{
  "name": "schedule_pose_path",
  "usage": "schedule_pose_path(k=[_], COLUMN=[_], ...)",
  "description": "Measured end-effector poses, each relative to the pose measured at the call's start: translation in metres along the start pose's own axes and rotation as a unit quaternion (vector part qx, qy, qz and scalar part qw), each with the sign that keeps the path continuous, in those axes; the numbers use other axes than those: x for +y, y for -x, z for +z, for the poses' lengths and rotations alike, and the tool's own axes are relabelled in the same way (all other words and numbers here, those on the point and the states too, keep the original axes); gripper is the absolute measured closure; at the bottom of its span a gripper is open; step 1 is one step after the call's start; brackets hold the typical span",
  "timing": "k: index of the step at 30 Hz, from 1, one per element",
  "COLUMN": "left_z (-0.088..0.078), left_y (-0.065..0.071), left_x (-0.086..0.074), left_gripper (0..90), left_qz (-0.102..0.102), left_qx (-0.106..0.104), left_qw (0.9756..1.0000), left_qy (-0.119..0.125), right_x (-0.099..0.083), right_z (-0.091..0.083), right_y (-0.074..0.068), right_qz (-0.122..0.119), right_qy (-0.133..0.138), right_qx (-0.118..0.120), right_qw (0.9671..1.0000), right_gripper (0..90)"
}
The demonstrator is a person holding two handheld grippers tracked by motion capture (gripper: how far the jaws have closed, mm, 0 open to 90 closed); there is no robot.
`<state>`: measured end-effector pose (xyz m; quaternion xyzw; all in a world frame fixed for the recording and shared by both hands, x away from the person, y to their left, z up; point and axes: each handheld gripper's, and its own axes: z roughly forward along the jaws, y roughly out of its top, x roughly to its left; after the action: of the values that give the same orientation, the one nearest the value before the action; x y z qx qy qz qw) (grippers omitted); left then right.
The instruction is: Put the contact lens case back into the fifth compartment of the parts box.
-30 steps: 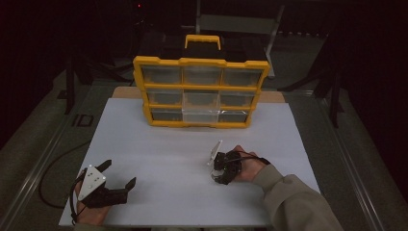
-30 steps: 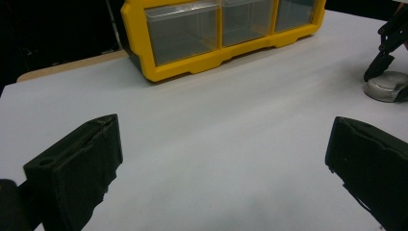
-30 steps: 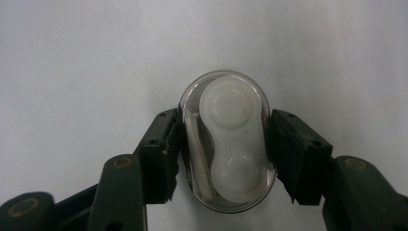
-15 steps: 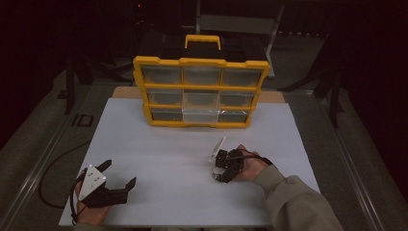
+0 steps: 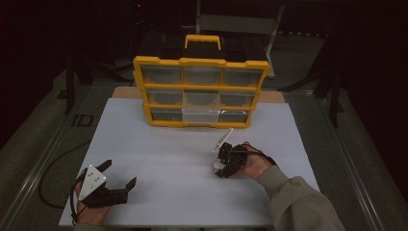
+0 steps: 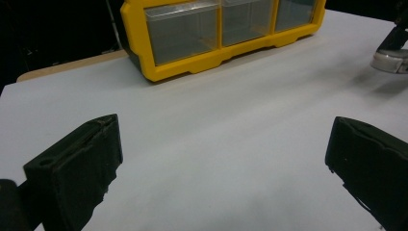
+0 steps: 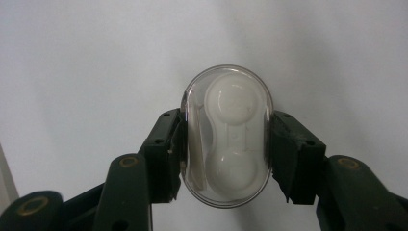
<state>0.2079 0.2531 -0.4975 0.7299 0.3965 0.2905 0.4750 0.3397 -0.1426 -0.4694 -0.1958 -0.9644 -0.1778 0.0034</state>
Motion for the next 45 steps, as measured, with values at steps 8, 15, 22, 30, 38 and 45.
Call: schedule_pose_path(k=[8, 15, 22, 30, 38, 45], left_z=[0.000, 0.000, 0.001, 0.000, 0.001, 0.001], left_y=[0.000, 0.000, 0.000, 0.000, 0.000, 0.000], left_x=[0.000, 0.000, 0.000, 0.000, 0.000, 0.000], left_gripper=[0.1, 0.1, 0.1, 0.1, 0.1, 0.1], left_qz=[-0.001, -0.001, -0.001, 0.000, 0.000, 0.000], left_qx=[0.000, 0.001, 0.001, 0.001, 0.001, 0.001], left_qw=[1.0000, 1.0000, 1.0000, 1.0000, 1.0000, 1.0000], left_qy=[0.001, 0.001, 0.001, 0.001, 0.000, 0.000], right_x=[0.008, 0.014, 0.016, 0.021, 0.028, 0.034], right_z=[-0.020, -0.034, -0.048, -0.062, -0.075, -0.093], right_y=[-0.001, -0.001, 0.004, 0.005, 0.010, 0.015], right_qz=[0.019, 0.038, 0.043, 0.056, 0.067, 0.072], right_qy=[0.013, 0.020, 0.028, 0.031, 0.034, 0.044], right_qx=[-0.006, -0.012, -0.017, -0.026, -0.031, -0.036], right_qw=[0.9997, 0.9990, 0.9985, 0.9976, 0.9967, 0.9958], right_gripper=[49.0, 49.0, 49.0, 49.0, 49.0, 49.0])
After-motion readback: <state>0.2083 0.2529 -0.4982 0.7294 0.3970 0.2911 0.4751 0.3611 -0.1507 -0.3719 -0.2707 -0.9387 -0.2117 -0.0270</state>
